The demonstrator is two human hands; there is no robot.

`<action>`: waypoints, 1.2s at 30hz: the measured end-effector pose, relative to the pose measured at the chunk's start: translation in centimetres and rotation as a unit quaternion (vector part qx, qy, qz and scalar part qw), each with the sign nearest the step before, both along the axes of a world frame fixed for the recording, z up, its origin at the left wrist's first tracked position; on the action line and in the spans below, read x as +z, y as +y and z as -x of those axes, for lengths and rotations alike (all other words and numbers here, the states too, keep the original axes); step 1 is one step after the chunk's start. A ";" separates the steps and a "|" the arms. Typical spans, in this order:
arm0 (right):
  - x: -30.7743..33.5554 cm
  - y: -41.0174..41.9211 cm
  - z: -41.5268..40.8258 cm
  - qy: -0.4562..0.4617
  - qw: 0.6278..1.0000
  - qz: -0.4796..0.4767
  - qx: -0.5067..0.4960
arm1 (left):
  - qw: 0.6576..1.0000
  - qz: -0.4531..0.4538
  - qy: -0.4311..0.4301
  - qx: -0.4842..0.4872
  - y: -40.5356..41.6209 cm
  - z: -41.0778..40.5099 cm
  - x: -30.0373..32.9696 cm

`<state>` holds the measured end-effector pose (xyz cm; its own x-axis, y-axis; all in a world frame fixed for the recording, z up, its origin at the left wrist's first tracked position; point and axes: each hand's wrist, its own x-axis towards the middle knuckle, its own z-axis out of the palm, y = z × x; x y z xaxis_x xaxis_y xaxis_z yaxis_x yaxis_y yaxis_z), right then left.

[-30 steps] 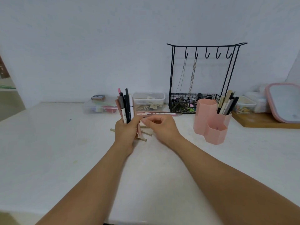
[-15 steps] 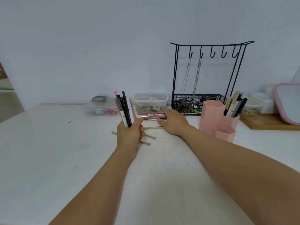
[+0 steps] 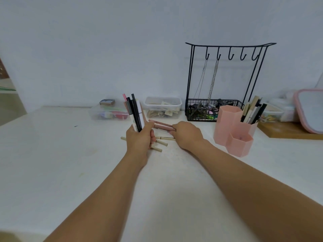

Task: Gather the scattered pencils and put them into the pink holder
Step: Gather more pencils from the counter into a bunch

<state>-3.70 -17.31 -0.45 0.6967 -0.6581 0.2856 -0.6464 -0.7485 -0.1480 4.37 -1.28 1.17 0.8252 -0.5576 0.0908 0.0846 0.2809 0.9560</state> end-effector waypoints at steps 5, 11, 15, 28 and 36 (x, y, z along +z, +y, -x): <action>0.2 0.8 1.2 -0.064 0.997 -0.038 0.028 | 1.000 0.000 -0.005 -0.001 0.2 0.2 0.1; 2.8 4.0 2.2 -0.261 0.960 -0.087 0.052 | 1.000 0.011 -0.002 -0.025 0.5 0.5 0.4; 1.9 9.1 3.3 -0.320 0.913 -0.198 0.156 | 1.000 0.009 0.007 -0.028 0.7 0.8 0.7; 0.8 9.3 3.2 -0.102 0.965 -0.090 0.225 | 0.999 -0.006 -0.003 -0.034 0.3 0.8 0.1; 0.3 4.7 4.4 -0.202 0.973 -0.031 0.109 | 1.000 -0.005 0.015 -0.012 0.1 0.4 0.4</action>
<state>-8.07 -12.64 -0.14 0.6600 -0.5323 0.5301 -0.3530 -0.8426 -0.4066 3.96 -1.20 1.53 0.8139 -0.5778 0.0608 0.1190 0.2683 0.9560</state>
